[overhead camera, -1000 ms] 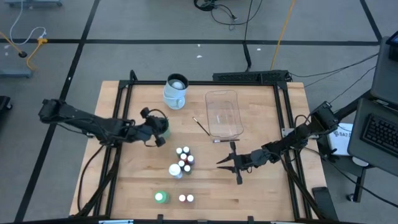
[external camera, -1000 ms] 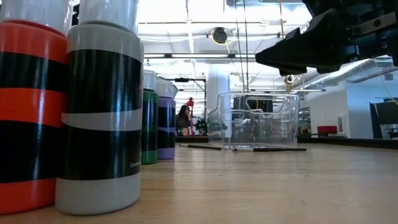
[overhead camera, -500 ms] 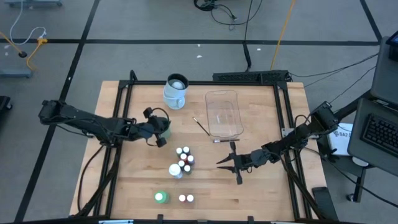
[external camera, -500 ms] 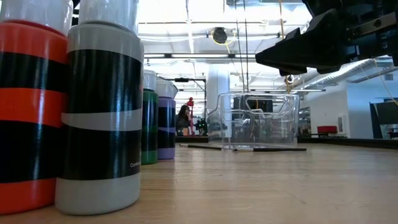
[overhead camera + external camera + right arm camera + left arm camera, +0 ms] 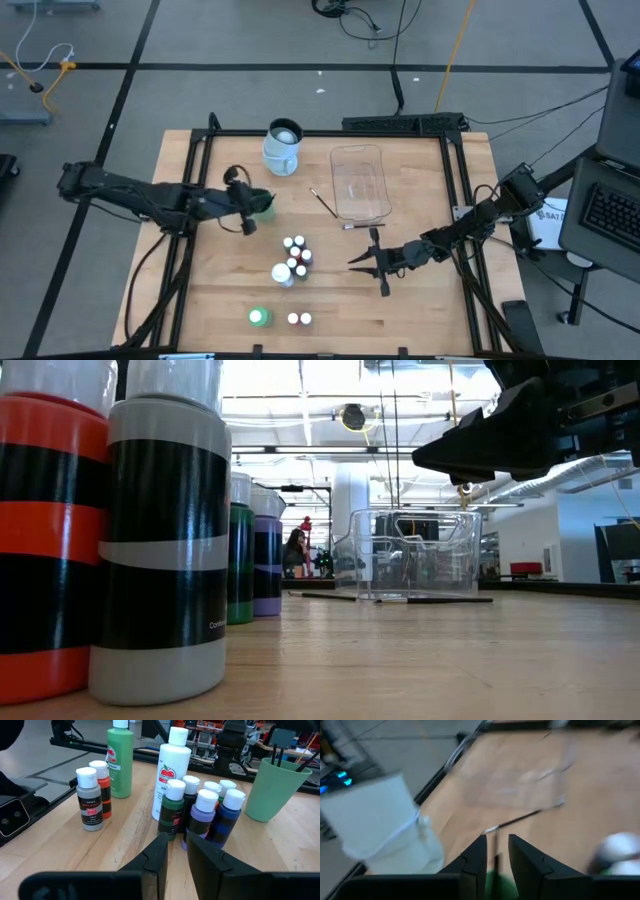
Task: Pick & Place Paint Supplies
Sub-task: Put the silver paintbrush into the green cup
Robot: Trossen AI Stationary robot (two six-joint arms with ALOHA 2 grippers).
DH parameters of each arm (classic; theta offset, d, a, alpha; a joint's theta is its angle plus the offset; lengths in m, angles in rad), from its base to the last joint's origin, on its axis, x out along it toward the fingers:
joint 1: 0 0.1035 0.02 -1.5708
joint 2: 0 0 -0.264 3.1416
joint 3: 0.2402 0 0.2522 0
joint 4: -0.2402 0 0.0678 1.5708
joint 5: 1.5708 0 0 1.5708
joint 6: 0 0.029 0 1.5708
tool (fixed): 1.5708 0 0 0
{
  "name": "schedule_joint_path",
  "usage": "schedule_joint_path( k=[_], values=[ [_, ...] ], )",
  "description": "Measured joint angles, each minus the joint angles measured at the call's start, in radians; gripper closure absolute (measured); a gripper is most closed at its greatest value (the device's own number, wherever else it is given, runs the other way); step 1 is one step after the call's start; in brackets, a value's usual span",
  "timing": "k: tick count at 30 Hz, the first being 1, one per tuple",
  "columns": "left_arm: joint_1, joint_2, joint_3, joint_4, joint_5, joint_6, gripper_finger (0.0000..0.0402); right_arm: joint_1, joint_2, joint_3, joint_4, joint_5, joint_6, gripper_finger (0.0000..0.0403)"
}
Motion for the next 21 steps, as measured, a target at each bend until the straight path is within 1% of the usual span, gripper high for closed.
schedule_joint_path(
  k=[5,7,9,11,13,14,16,19,21],
  values=[
    [-0.062,-0.097,0.143,-0.187,0.175,-0.092,0.0316,0.0,0.0,0.0,-0.009,0.0,-0.001,0.0339],
    [-0.096,-0.123,0.19,-0.291,0.19,-0.107,0.0322,0.0,0.0,0.0,-0.008,0.001,-0.001,0.0339],
    [-0.138,-0.15,0.208,-0.377,0.151,-0.106,0.0342,0.0,0.0,0.0,-0.009,0.001,0.002,0.0339],
    [-0.178,-0.189,0.2,-0.454,0.073,-0.123,0.0374,0.0,0.0,0.0,-0.008,0.002,0.004,0.0339],
    [-0.214,-0.241,0.159,-0.468,-0.015,-0.167,0.0394,0.0,0.0,0.0,-0.008,0.002,0.008,0.0339],
    [-0.232,-0.273,0.122,-0.448,-0.045,-0.185,0.0394,0.0,0.0,0.0,-0.009,0.002,0.013,0.0339],
    [-0.274,-0.337,0.021,-0.322,-0.052,-0.163,0.0397,0.0,0.0,0.0,-0.008,0.002,0.015,0.0339],
    [-0.337,-0.388,-0.142,-0.053,-0.034,-0.018,0.0399,0.0,0.0,0.0,-0.008,0.002,0.005,0.0339],
    [-0.377,-0.392,-0.249,0.19,-0.035,0.111,0.04,-0.001,0.0,0.0,-0.006,-0.001,-0.001,0.0339]
  ],
)
